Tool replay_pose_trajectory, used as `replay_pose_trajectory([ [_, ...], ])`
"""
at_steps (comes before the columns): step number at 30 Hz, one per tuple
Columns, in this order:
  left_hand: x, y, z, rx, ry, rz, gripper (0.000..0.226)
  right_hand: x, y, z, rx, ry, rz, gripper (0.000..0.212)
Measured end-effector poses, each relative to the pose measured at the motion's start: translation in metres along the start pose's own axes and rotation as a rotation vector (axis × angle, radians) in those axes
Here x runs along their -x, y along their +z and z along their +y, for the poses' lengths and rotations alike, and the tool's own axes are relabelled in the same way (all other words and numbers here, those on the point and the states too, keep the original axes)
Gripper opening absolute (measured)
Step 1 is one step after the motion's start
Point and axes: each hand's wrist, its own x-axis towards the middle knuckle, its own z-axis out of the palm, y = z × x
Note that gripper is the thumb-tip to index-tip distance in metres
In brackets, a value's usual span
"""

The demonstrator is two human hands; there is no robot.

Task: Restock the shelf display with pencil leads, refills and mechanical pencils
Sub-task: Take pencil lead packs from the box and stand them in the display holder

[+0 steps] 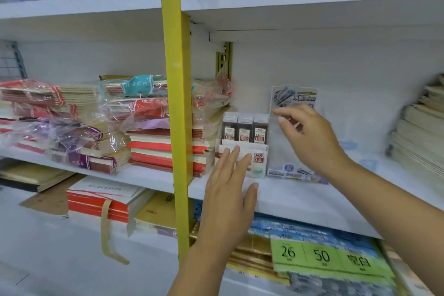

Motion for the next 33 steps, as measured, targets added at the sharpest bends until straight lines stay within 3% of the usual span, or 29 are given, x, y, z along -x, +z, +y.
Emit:
replay_pose_trajectory([
  [4, 0.041, -0.011, 0.018, 0.015, 0.039, 0.071, 0.037, 0.078, -0.027, -0.02, -0.286, 0.07, -0.084, 0.017],
  [7, 0.086, -0.005, 0.016, -0.004, 0.024, -0.074, 0.031, 0.148, -0.023, -0.008, -0.339, 0.227, -0.261, 0.014],
  [12, 0.208, 0.041, -0.011, 0.082, -0.406, -0.45, 0.036, 0.296, 0.027, 0.042, -0.231, 0.585, -0.647, 0.012],
  [17, 0.323, 0.081, -0.038, 0.11, -0.854, -0.786, 0.052, 0.414, 0.083, 0.081, -0.22, 0.913, -0.907, 0.037],
  [23, 0.367, 0.106, -0.058, 0.192, -1.036, -0.943, 0.06, 0.466, 0.135, 0.112, -0.149, 1.021, -0.856, 0.067],
  [29, 0.374, 0.113, -0.065, 0.298, -1.099, -0.915, 0.042, 0.478, 0.18, 0.135, 0.003, 0.98, -0.853, 0.092],
  [33, 0.374, 0.108, -0.062, 0.383, -1.103, -0.87, 0.038, 0.483, 0.194, 0.145, 0.172, 0.948, -0.894, 0.096],
])
